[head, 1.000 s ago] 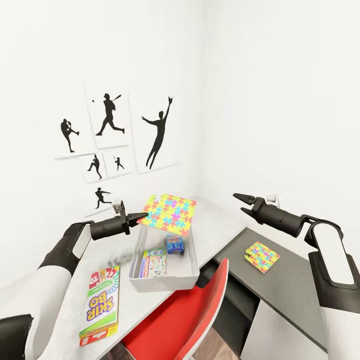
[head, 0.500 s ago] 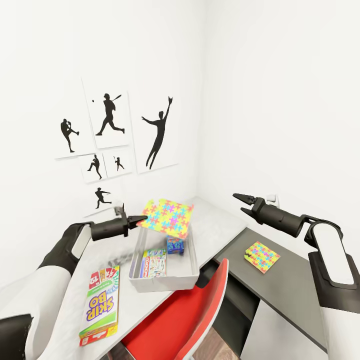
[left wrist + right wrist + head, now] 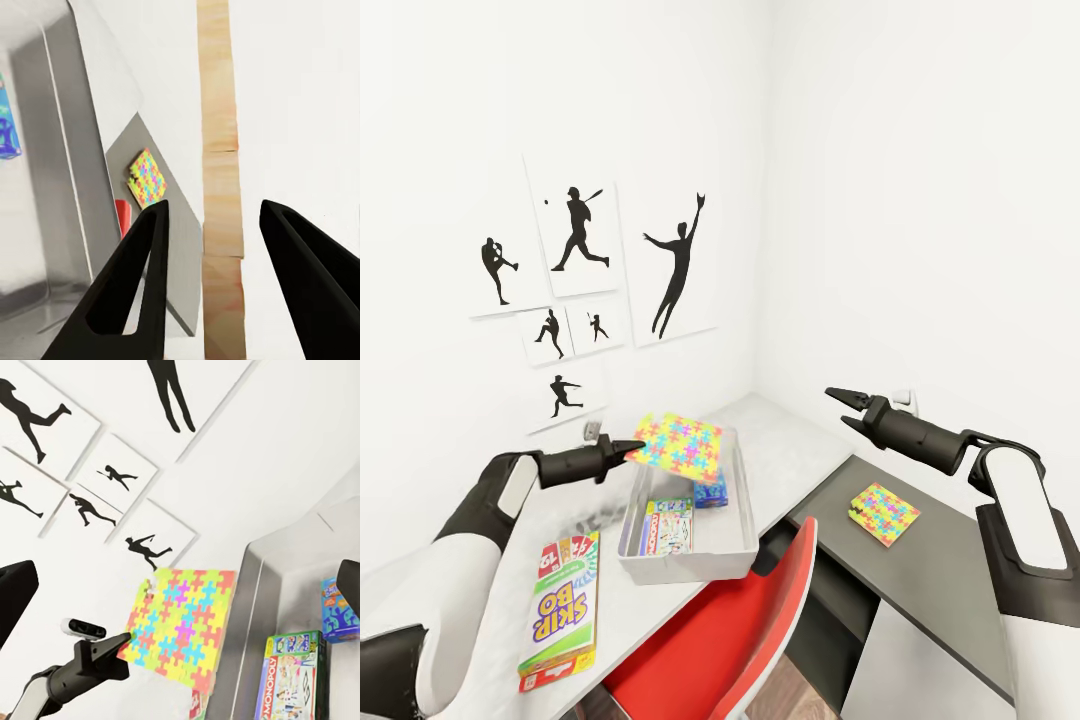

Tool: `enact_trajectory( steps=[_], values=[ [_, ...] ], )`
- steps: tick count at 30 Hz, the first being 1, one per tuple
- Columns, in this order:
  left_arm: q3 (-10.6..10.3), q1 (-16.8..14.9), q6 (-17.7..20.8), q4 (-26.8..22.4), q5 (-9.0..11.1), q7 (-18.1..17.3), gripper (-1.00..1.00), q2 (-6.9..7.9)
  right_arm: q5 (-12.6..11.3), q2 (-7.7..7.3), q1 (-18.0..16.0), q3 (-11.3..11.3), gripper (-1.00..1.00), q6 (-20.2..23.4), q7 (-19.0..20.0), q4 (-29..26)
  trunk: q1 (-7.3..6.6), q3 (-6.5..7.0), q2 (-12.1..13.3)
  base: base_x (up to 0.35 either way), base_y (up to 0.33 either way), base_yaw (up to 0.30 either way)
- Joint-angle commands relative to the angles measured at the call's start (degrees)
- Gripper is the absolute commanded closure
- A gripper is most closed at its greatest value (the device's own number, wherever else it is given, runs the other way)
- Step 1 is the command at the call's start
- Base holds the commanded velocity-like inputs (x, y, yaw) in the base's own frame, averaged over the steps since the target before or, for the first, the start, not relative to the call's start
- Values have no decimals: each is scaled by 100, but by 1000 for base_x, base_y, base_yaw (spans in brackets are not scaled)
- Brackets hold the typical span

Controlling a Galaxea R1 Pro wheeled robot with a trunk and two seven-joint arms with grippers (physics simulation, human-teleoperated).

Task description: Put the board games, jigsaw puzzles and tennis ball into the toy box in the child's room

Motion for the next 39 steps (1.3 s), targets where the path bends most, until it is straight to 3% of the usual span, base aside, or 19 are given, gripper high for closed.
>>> enact_trajectory(
  steps=[1,4,7,11,39],
  values=[
    [48,8,-19,36,-48,-7,100,-35,-15,21,17,29,-100,33,-54,13,3,-9,-10,0,0,0],
    [142,40,-125,134,-37,95,100,-132,-14,56,19,125,-100,37,-58,24,3,-9,-10,0,0,0],
    [60,59,-28,231,-21,28,100,-213,-9,110,-23,181,-100,46,-60,37,3,-9,-10,0,0,0],
    [25,61,14,201,-18,-83,100,-216,-6,227,-30,208,-100,42,-61,51,3,-9,-10,0,0,0],
    [72,62,-15,1021,-45,-56,100,-208,4,246,-31,214,-100,40,-61,131,3,-9,-10,0,0,0]
  ],
)
